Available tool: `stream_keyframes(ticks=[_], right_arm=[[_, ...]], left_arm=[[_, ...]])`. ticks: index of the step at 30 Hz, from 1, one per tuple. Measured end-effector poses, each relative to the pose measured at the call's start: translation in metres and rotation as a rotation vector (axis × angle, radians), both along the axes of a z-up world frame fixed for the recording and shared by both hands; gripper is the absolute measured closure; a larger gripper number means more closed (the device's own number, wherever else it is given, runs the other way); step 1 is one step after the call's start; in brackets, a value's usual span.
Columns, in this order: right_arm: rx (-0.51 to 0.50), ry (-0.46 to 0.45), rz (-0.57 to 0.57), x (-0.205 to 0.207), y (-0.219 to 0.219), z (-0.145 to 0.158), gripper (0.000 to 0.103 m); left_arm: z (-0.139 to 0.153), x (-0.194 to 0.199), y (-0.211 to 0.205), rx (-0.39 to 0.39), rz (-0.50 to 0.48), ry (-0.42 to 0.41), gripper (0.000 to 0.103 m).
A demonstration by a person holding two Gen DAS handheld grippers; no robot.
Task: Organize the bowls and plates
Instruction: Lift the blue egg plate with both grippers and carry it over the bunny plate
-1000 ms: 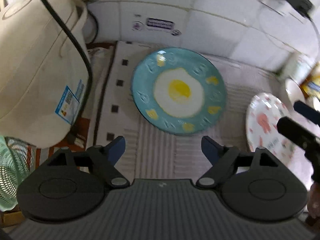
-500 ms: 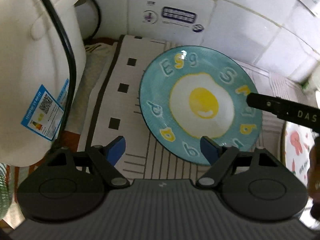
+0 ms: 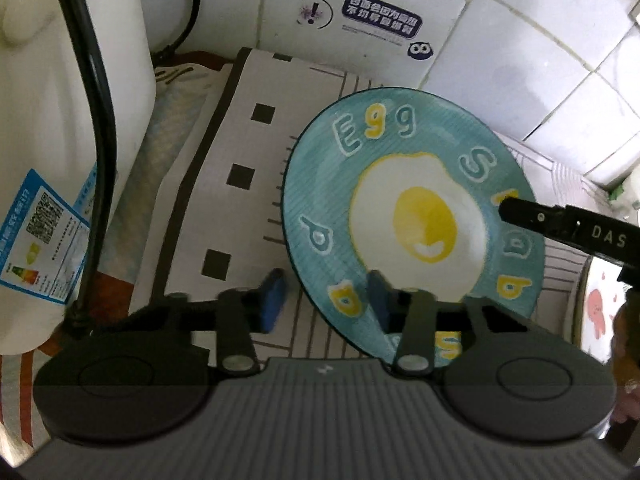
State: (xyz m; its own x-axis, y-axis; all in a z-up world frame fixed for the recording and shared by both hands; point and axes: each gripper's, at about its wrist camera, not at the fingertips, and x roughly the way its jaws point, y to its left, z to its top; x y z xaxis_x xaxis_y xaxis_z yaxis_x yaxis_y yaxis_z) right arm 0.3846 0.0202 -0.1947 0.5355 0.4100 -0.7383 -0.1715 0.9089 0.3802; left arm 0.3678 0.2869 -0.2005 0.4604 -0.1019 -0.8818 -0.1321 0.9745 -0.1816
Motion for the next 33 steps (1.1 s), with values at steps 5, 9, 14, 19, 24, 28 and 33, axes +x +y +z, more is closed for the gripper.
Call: stream_keyframes(ticks=[5,9,14,19,24,28,33], right_arm=[[0.015,0.039,-0.001,0.006,-0.003,-0.01,0.081],[0.085,0.075,-0.017,0.012,-0.01,-0.014,0.082],[0.139,0.052,0.069,0.0,-0.019,0.002,0.091],[0.103,0.025,0.113,-0.026,-0.027,0.023,0.09],[0.155,-0.003,0.039,-0.062,-0.054,0.043,0.089],[0.149,-0.045,-0.031,-0.098,-0.079,0.068,0.087],[0.134,-0.078,-0.113,-0.138,-0.116,0.091,0.086]], left_arm=[[0.0,-0.002,0.0,-0.04,0.014,-0.04,0.075],[-0.002,-0.004,-0.001,-0.041,0.025,-0.047,0.076],[-0.001,-0.008,0.009,-0.081,0.062,-0.005,0.074],[0.017,-0.025,0.0,-0.049,-0.025,-0.019,0.074],[0.041,-0.039,-0.014,-0.073,-0.1,-0.025,0.074],[0.066,-0.046,-0.035,-0.086,-0.193,-0.051,0.074],[0.088,-0.048,-0.066,-0.11,-0.315,-0.039,0.074]])
